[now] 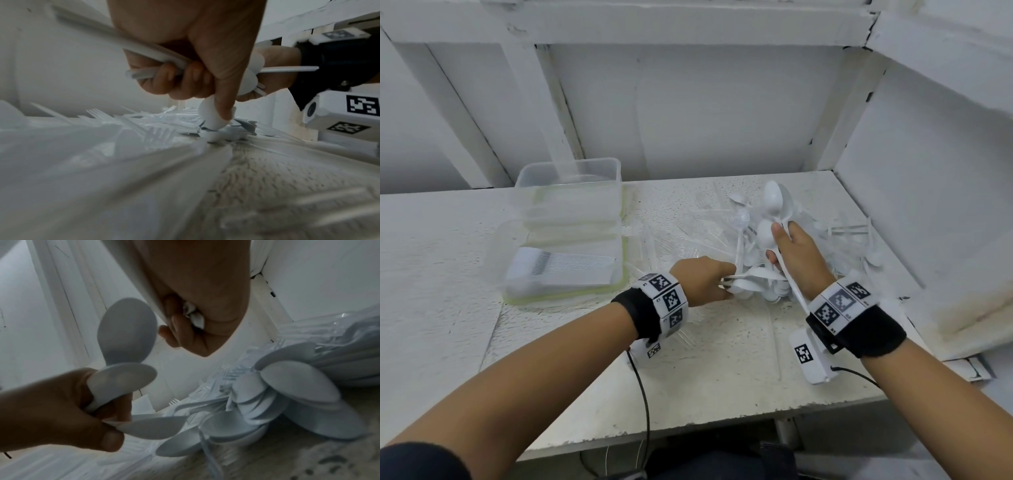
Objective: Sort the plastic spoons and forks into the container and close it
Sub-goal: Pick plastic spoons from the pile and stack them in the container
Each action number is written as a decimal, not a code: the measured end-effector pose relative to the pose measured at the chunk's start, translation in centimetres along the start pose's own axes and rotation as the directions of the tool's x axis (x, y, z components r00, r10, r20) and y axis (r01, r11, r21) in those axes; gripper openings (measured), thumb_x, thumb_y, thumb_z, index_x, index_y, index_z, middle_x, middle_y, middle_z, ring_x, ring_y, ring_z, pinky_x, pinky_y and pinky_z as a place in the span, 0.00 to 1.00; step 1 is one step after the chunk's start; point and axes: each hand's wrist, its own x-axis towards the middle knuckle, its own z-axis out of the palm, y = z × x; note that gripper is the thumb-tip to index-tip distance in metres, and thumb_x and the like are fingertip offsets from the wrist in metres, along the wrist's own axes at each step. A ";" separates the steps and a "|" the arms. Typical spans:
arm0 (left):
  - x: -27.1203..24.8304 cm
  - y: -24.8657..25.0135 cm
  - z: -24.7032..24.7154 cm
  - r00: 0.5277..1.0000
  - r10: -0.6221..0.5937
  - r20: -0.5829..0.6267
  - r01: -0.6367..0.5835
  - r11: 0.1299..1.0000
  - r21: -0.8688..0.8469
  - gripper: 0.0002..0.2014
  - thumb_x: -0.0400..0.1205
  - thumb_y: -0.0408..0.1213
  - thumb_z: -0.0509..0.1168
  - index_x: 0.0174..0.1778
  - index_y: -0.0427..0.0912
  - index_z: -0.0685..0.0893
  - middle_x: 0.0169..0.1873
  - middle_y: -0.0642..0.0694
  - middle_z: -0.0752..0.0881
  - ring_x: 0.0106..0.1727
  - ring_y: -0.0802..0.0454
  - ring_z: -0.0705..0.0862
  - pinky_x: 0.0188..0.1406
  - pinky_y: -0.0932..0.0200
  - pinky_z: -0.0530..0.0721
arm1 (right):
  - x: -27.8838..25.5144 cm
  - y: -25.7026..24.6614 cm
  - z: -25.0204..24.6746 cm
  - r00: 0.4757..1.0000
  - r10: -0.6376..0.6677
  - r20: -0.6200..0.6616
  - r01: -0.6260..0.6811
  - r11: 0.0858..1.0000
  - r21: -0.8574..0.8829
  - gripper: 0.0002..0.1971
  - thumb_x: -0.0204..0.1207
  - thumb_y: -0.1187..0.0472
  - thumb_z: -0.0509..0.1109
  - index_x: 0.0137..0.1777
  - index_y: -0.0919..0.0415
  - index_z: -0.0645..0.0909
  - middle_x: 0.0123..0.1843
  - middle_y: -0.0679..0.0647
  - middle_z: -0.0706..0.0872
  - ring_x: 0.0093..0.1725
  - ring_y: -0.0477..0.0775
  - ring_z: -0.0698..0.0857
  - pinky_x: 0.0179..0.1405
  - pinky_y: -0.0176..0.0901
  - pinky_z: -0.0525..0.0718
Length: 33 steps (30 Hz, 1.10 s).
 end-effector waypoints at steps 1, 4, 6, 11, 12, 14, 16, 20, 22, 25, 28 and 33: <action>-0.1 -0.3 -0.2 1.000 -0.010 0.000 0.010 1.000 -0.021 0.10 0.81 0.48 0.64 0.46 0.44 0.77 0.41 0.48 0.83 0.43 0.51 0.78 0.39 0.59 0.71 | 0.1 0.1 0.0 1.000 0.000 -0.005 0.000 1.000 0.000 0.11 0.85 0.53 0.54 0.47 0.57 0.73 0.30 0.53 0.75 0.18 0.37 0.72 0.16 0.29 0.70; -0.5 -1.2 -0.9 0.998 -0.055 -0.026 0.050 0.988 -0.149 0.15 0.78 0.49 0.67 0.32 0.51 0.69 0.29 0.56 0.74 0.35 0.55 0.74 0.35 0.60 0.68 | 0.3 0.3 0.2 1.000 0.004 -0.012 -0.004 1.000 0.000 0.13 0.84 0.50 0.56 0.44 0.56 0.73 0.30 0.50 0.74 0.19 0.38 0.70 0.16 0.30 0.67; -0.9 -1.8 -1.5 0.995 -0.083 -0.057 0.065 0.961 -0.268 0.18 0.76 0.48 0.70 0.28 0.54 0.67 0.26 0.58 0.73 0.29 0.59 0.71 0.31 0.61 0.66 | 0.4 0.4 0.4 1.000 -0.012 0.003 0.012 1.000 0.005 0.13 0.83 0.49 0.58 0.42 0.57 0.73 0.30 0.50 0.73 0.19 0.38 0.69 0.16 0.31 0.66; -2.4 -3.3 -3.2 0.969 -0.224 -0.107 0.122 0.806 -0.579 0.16 0.72 0.46 0.75 0.28 0.45 0.75 0.21 0.55 0.72 0.21 0.63 0.68 0.21 0.73 0.65 | 0.6 0.5 0.9 0.993 -0.071 0.094 0.073 0.997 -0.019 0.09 0.79 0.54 0.67 0.42 0.59 0.78 0.25 0.45 0.72 0.20 0.43 0.67 0.17 0.32 0.66; -2.7 -3.6 -3.5 0.965 -0.243 -0.095 0.131 0.767 -0.628 0.15 0.72 0.45 0.75 0.30 0.42 0.77 0.21 0.55 0.72 0.19 0.64 0.67 0.20 0.74 0.64 | 0.5 0.3 1.1 0.990 -0.076 0.118 0.080 0.996 -0.028 0.07 0.79 0.55 0.67 0.41 0.57 0.78 0.23 0.43 0.72 0.20 0.42 0.67 0.17 0.33 0.67; -3.4 -4.2 -4.2 0.959 -0.269 -0.089 0.134 0.707 -0.694 0.12 0.74 0.43 0.74 0.36 0.38 0.83 0.21 0.54 0.71 0.18 0.64 0.66 0.19 0.74 0.64 | 0.5 0.1 1.6 0.987 -0.084 0.140 0.092 0.994 -0.052 0.09 0.79 0.56 0.68 0.37 0.54 0.77 0.24 0.45 0.73 0.21 0.42 0.68 0.19 0.33 0.68; -4.1 -4.6 -4.8 0.947 -0.302 -0.106 0.125 0.654 -0.746 0.06 0.76 0.40 0.71 0.38 0.41 0.86 0.19 0.55 0.72 0.17 0.63 0.66 0.18 0.72 0.64 | 0.5 -0.2 2.2 0.983 -0.114 0.143 0.126 0.989 -0.080 0.10 0.79 0.56 0.68 0.36 0.56 0.76 0.29 0.50 0.76 0.24 0.44 0.71 0.22 0.35 0.70; -5.7 -5.2 -5.8 0.931 -0.339 -0.133 0.086 0.558 -0.825 0.07 0.80 0.36 0.66 0.36 0.46 0.85 0.18 0.53 0.68 0.19 0.59 0.64 0.17 0.68 0.62 | 0.3 -1.4 3.5 0.963 -0.216 0.161 0.235 0.965 -0.116 0.13 0.79 0.55 0.67 0.41 0.66 0.81 0.32 0.45 0.83 0.26 0.39 0.75 0.27 0.35 0.74; -6.4 -5.3 -6.3 0.935 -0.328 -0.136 0.075 0.556 -0.828 0.10 0.81 0.34 0.64 0.34 0.44 0.82 0.21 0.50 0.67 0.20 0.58 0.63 0.17 0.68 0.61 | -0.1 -2.3 4.2 0.946 -0.266 0.185 0.294 0.945 -0.146 0.12 0.79 0.56 0.67 0.45 0.66 0.83 0.34 0.41 0.84 0.31 0.35 0.78 0.34 0.29 0.76; -7.2 -5.3 -6.6 0.938 -0.317 -0.142 0.070 0.574 -0.816 0.08 0.82 0.32 0.63 0.37 0.40 0.79 0.17 0.56 0.67 0.18 0.61 0.63 0.18 0.69 0.60 | -0.7 -3.4 5.4 0.926 -0.269 0.265 0.321 0.931 -0.174 0.08 0.79 0.59 0.67 0.47 0.62 0.84 0.41 0.50 0.87 0.42 0.44 0.83 0.44 0.37 0.77; -7.7 -5.4 -6.4 0.922 -0.343 -0.178 0.040 0.544 -0.838 0.07 0.83 0.34 0.62 0.39 0.39 0.76 0.16 0.58 0.66 0.19 0.60 0.62 0.17 0.68 0.60 | -1.6 -3.7 6.3 0.893 -0.213 0.396 0.302 0.937 -0.176 0.06 0.80 0.59 0.66 0.47 0.60 0.83 0.39 0.49 0.87 0.42 0.45 0.85 0.45 0.39 0.79; -8.1 -5.1 -5.2 0.882 -0.440 -0.168 -0.004 0.350 -0.937 0.06 0.84 0.34 0.60 0.41 0.42 0.77 0.15 0.58 0.67 0.17 0.62 0.62 0.16 0.68 0.60 | -3.5 -3.3 8.0 0.852 -0.182 0.490 0.241 0.969 -0.060 0.08 0.84 0.56 0.59 0.57 0.51 0.79 0.36 0.54 0.89 0.33 0.36 0.84 0.35 0.26 0.77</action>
